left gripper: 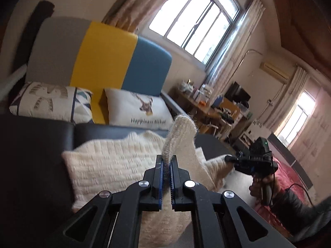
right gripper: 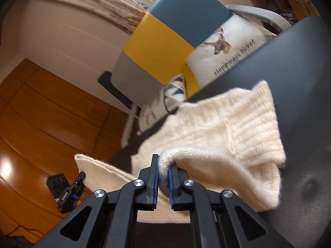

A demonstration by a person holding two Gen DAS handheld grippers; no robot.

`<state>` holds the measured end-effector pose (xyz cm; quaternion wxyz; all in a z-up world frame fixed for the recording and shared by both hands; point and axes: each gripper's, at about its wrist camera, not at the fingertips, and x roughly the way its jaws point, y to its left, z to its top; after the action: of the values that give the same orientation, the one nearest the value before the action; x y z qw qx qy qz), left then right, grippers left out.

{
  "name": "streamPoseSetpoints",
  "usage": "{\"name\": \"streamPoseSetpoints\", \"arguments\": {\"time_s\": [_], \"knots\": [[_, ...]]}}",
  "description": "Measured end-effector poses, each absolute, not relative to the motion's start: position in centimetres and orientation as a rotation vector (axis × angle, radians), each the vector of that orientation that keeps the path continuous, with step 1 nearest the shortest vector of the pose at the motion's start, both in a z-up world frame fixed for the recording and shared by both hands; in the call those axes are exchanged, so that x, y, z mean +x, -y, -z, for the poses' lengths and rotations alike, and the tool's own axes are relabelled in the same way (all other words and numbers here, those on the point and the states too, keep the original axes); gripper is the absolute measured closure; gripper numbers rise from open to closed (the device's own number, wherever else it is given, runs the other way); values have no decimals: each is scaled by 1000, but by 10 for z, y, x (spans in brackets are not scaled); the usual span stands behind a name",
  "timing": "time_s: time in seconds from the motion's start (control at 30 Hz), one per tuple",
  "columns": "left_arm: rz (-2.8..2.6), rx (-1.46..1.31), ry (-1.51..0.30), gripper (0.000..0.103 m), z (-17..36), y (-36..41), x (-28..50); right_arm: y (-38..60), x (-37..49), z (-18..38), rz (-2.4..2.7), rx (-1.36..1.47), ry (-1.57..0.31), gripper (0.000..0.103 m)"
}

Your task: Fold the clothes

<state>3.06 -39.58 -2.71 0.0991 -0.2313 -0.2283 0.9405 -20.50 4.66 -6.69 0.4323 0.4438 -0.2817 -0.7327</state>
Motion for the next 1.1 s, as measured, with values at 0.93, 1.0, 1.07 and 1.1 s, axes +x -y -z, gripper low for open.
{"name": "streamPoseSetpoints", "arguments": {"time_s": [0.93,1.0,1.07,1.1], "knots": [[-3015,-1032,1260,96,146,477,-51,16,-205,107,1899,1164,49,79],[-3026,-1140,1133,96,151,464,-61,42,-203,121,1956,1198,-162,79],[-3021,-1258,1001,96,157,451,-71,57,-207,138,2027,1233,-296,79],[-3006,-1345,926,96,162,444,-78,60,-210,147,2029,1276,-318,80]]}}
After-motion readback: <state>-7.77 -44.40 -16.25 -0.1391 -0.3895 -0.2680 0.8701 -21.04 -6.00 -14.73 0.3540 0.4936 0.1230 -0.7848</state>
